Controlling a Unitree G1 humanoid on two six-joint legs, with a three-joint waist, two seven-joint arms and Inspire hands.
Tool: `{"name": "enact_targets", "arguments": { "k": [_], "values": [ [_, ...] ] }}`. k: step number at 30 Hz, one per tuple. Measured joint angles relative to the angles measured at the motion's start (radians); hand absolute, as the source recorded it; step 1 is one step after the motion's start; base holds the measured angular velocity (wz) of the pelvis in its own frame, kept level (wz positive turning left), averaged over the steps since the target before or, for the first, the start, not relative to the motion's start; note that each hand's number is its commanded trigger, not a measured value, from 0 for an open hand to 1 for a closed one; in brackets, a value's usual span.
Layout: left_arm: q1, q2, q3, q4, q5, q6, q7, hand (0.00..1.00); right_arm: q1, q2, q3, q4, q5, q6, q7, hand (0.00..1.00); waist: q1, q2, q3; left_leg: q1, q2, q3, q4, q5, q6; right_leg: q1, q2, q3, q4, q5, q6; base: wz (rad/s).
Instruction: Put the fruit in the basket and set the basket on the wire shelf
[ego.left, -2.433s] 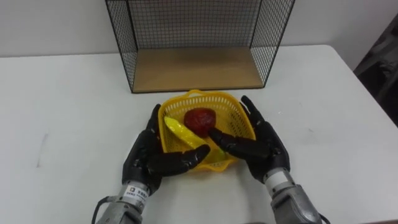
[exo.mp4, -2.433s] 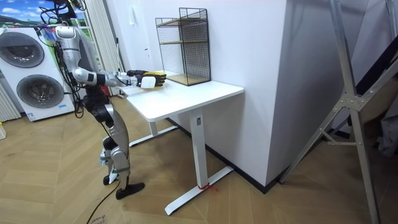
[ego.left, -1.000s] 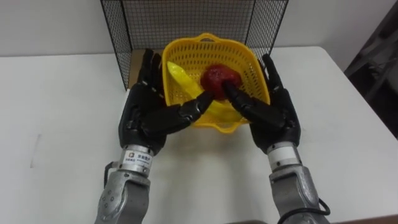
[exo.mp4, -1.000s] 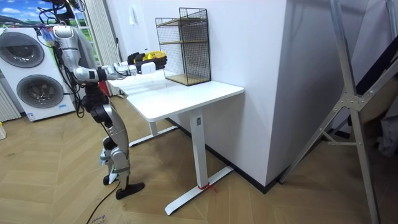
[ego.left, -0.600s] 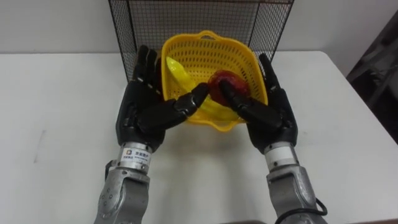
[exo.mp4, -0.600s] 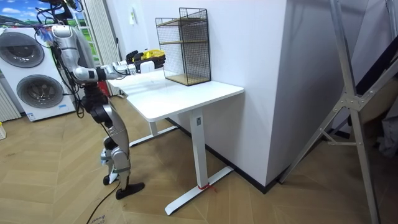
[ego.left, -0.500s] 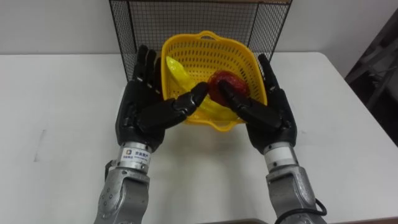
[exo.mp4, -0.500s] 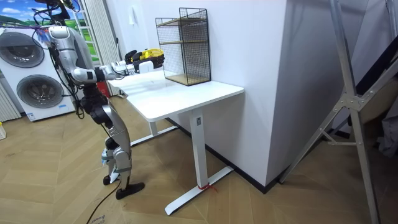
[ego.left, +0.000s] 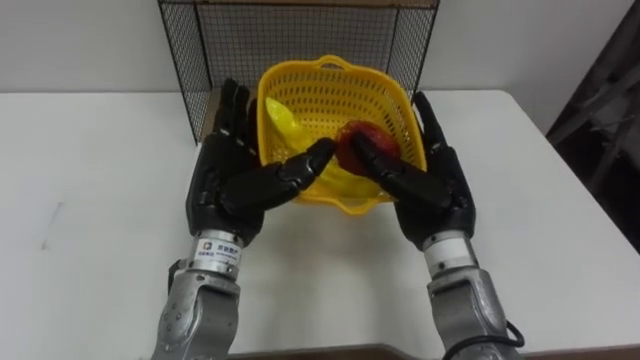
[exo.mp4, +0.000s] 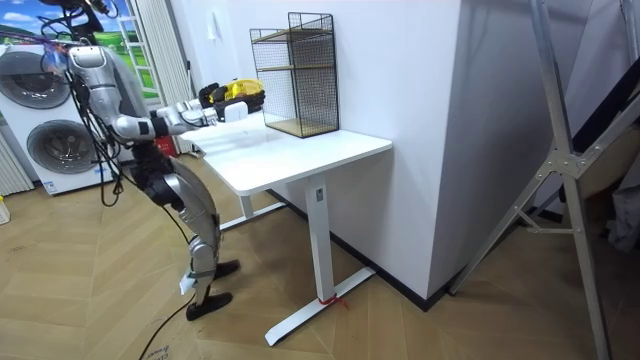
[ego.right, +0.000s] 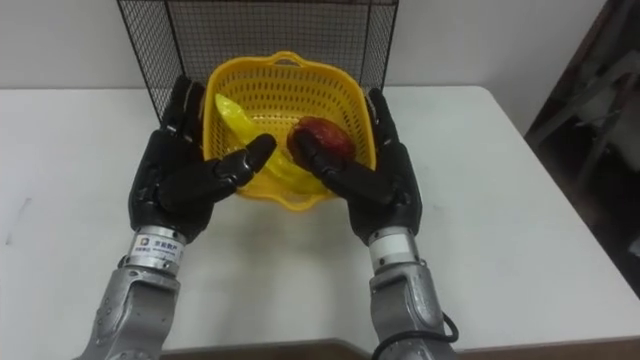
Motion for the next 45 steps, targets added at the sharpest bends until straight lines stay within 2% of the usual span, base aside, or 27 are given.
{"name": "enact_targets", "arguments": {
  "k": [1, 2, 3, 5, 7, 9, 14, 20, 22, 24, 25, 27, 28, 29, 30, 32, 34, 36, 38, 39, 42, 45],
  "values": [
    [-0.002, 0.000, 0.001, 0.000, 0.000, 0.000, 0.000, 0.00, 0.002, 0.001, 0.002, 0.000, 0.000, 0.004, 0.000, 0.00, -0.001, 0.001, -0.0098, 0.005, -0.006, 0.000, -0.012, 0.013, 0.011, 0.000, -0.004, 0.000, 0.000, -0.003, 0.007, -0.17],
    [-0.005, 0.000, 0.003, -0.002, 0.000, -0.001, -0.001, 0.00, 0.003, 0.000, 0.006, 0.000, 0.000, 0.005, 0.001, 0.00, -0.005, -0.013, -0.0123, 0.020, -0.019, 0.006, -0.035, 0.028, 0.019, 0.003, -0.016, -0.001, -0.005, -0.004, 0.016, 0.09],
    [-0.005, 0.000, 0.001, -0.002, 0.001, -0.001, -0.002, 0.00, 0.003, -0.002, 0.005, 0.000, 0.001, 0.000, 0.002, 0.00, -0.008, -0.015, -0.0116, 0.028, -0.020, 0.005, -0.043, 0.063, 0.030, 0.017, -0.017, -0.007, -0.021, 0.002, 0.010, 0.08],
    [-0.001, 0.009, -0.003, -0.002, 0.000, -0.001, -0.002, 0.00, 0.003, -0.003, 0.005, 0.000, 0.000, -0.001, 0.002, 0.00, -0.012, -0.021, -0.0069, 0.037, -0.029, 0.004, -0.042, 0.056, 0.041, 0.039, -0.023, -0.011, -0.047, 0.001, 0.012, 0.07],
    [-0.002, 0.009, -0.004, -0.002, 0.000, -0.003, -0.002, 0.00, 0.003, -0.003, 0.005, 0.000, 0.001, -0.001, 0.002, 0.00, -0.021, -0.022, -0.0069, 0.041, -0.036, 0.003, -0.041, 0.045, 0.050, 0.053, -0.034, -0.018, -0.067, -0.002, 0.018, 0.10],
    [-0.002, 0.010, -0.005, -0.002, 0.000, -0.004, -0.002, 0.00, 0.002, -0.003, 0.005, 0.000, 0.001, -0.001, 0.002, 0.00, -0.022, -0.025, -0.0038, 0.050, -0.053, 0.006, -0.044, 0.033, 0.060, 0.060, -0.053, -0.021, -0.070, -0.016, 0.031, 0.07],
    [-0.002, 0.010, -0.007, -0.002, 0.004, -0.004, 0.000, 0.00, 0.002, -0.006, 0.005, 0.000, -0.001, -0.001, -0.001, 0.00, -0.024, -0.035, 0.0057, 0.050, -0.078, 0.005, -0.044, 0.009, 0.073, 0.063, -0.080, -0.034, -0.070, -0.040, 0.043, 0.06],
    [-0.002, 0.010, -0.009, -0.002, 0.009, -0.001, 0.000, 0.00, 0.002, -0.020, 0.004, -0.009, -0.023, -0.001, -0.001, 0.00, -0.023, -0.031, 0.0050, 0.050, -0.103, 0.007, -0.037, -0.019, 0.090, 0.067, -0.104, -0.044, -0.065, -0.059, 0.065, 0.01],
    [-0.002, 0.010, -0.009, -0.002, 0.010, -0.001, 0.000, 0.00, 0.002, -0.020, 0.004, -0.009, -0.023, 0.000, -0.001, 0.00, -0.021, -0.030, 0.0056, 0.050, -0.107, 0.010, -0.026, -0.033, 0.095, 0.063, -0.113, -0.055, -0.039, -0.065, 0.076, -0.03],
    [-0.001, 0.011, -0.008, -0.002, 0.010, 0.000, 0.000, 0.00, 0.002, -0.021, 0.004, -0.009, -0.029, -0.001, -0.001, 0.00, -0.020, -0.031, 0.0049, 0.059, -0.119, 0.027, -0.024, -0.049, 0.109, 0.026, -0.139, -0.068, 0.076, -0.079, 0.101, -0.11],
    [-0.001, 0.011, -0.008, -0.002, 0.010, 0.000, 0.000, 0.00, 0.002, -0.021, 0.004, -0.010, -0.030, -0.001, -0.001, 0.00, -0.021, -0.032, 0.0051, 0.064, -0.123, 0.034, -0.024, -0.053, 0.114, 0.015, -0.149, -0.070, 0.110, -0.081, 0.105, -0.08],
    [-0.002, 0.010, -0.006, -0.002, 0.011, 0.001, 0.000, 0.00, 0.001, -0.021, 0.003, -0.010, -0.049, -0.001, -0.001, 0.00, -0.023, -0.032, 0.0057, 0.083, -0.147, 0.047, -0.023, -0.064, 0.132, -0.027, -0.188, -0.089, 0.225, -0.079, 0.109, -0.07],
    [-0.002, 0.010, -0.006, -0.002, 0.010, 0.002, 0.000, 0.00, 0.001, -0.021, 0.003, -0.010, -0.048, -0.001, -0.002, 0.00, -0.023, -0.032, 0.0058, 0.086, -0.152, 0.049, -0.023, -0.066, 0.136, -0.032, -0.195, -0.092, 0.242, -0.078, 0.111, -0.06],
    [-0.002, 0.010, -0.007, -0.001, 0.011, 0.002, 0.000, 0.00, 0.001, -0.023, 0.003, -0.009, -0.046, -0.001, -0.002, 0.00, -0.022, -0.028, 0.0076, 0.098, -0.154, 0.051, -0.023, -0.070, 0.143, -0.035, -0.198, -0.094, 0.251, -0.071, 0.123, -0.09],
    [-0.005, 0.010, -0.006, -0.002, 0.012, 0.001, 0.000, 0.00, -0.003, -0.023, 0.003, -0.009, -0.047, -0.002, -0.001, 0.00, -0.023, -0.024, 0.0113, 0.105, -0.151, 0.054, -0.027, -0.071, 0.145, -0.033, -0.197, -0.100, 0.247, -0.063, 0.136, -0.11],
    [-0.006, 0.011, -0.001, 0.004, 0.017, -0.007, 0.000, 0.00, -0.011, -0.022, 0.003, -0.009, -0.067, -0.002, -0.001, 0.00, -0.016, -0.018, 0.0174, 0.101, -0.142, 0.058, -0.028, -0.071, 0.148, -0.028, -0.185, -0.098, 0.206, -0.070, 0.143, -0.28],
    [-0.005, 0.015, 0.000, 0.018, 0.024, -0.006, 0.001, 0.00, -0.015, -0.024, 0.003, -0.009, -0.076, 0.000, 0.000, 0.00, -0.005, -0.006, 0.0231, 0.097, -0.134, 0.066, -0.033, -0.069, 0.148, -0.017, -0.175, -0.092, 0.087, -0.070, 0.138, -0.25],
    [-0.004, 0.018, -0.006, 0.029, 0.026, 0.002, 0.001, 0.00, -0.014, -0.033, 0.001, -0.009, -0.076, 0.003, -0.002, 0.00, -0.010, 0.004, 0.0189, 0.093, -0.135, 0.069, -0.035, -0.067, 0.149, 0.005, -0.167, -0.117, 0.018, -0.062, 0.127, 0.00],
    [-0.004, 0.021, -0.006, 0.036, 0.038, 0.003, 0.001, 0.00, -0.014, -0.033, 0.000, -0.008, -0.076, 0.003, -0.003, 0.00, -0.021, 0.004, 0.0177, 0.105, -0.132, 0.058, -0.049, -0.058, 0.146, 0.029, -0.161, -0.126, -0.015, -0.047, 0.123, 0.12],
    [-0.004, 0.025, -0.006, 0.038, 0.048, 0.004, 0.001, 0.00, -0.016, -0.033, -0.001, -0.009, -0.076, 0.002, -0.003, 0.00, -0.026, 0.003, 0.0114, 0.108, -0.129, 0.056, -0.056, -0.055, 0.146, 0.040, -0.157, -0.132, -0.034, -0.041, 0.122, 0.14],
    [-0.004, 0.042, -0.007, 0.038, 0.069, 0.009, 0.003, 0.00, -0.031, -0.033, -0.001, -0.009, -0.076, 0.002, -0.003, 0.00, -0.026, 0.007, 0.0064, 0.122, -0.114, 0.056, -0.070, -0.051, 0.141, 0.067, -0.140, -0.133, -0.081, -0.015, 0.117, -0.02],
    [-0.005, 0.043, -0.006, 0.038, 0.080, 0.011, 0.006, 0.00, -0.049, -0.034, -0.002, -0.009, -0.077, 0.000, -0.003, 0.00, -0.026, 0.008, 0.0028, 0.126, -0.105, 0.056, -0.077, -0.047, 0.139, 0.081, -0.131, -0.139, -0.108, 0.002, 0.112, 0.00]
  ]
}}
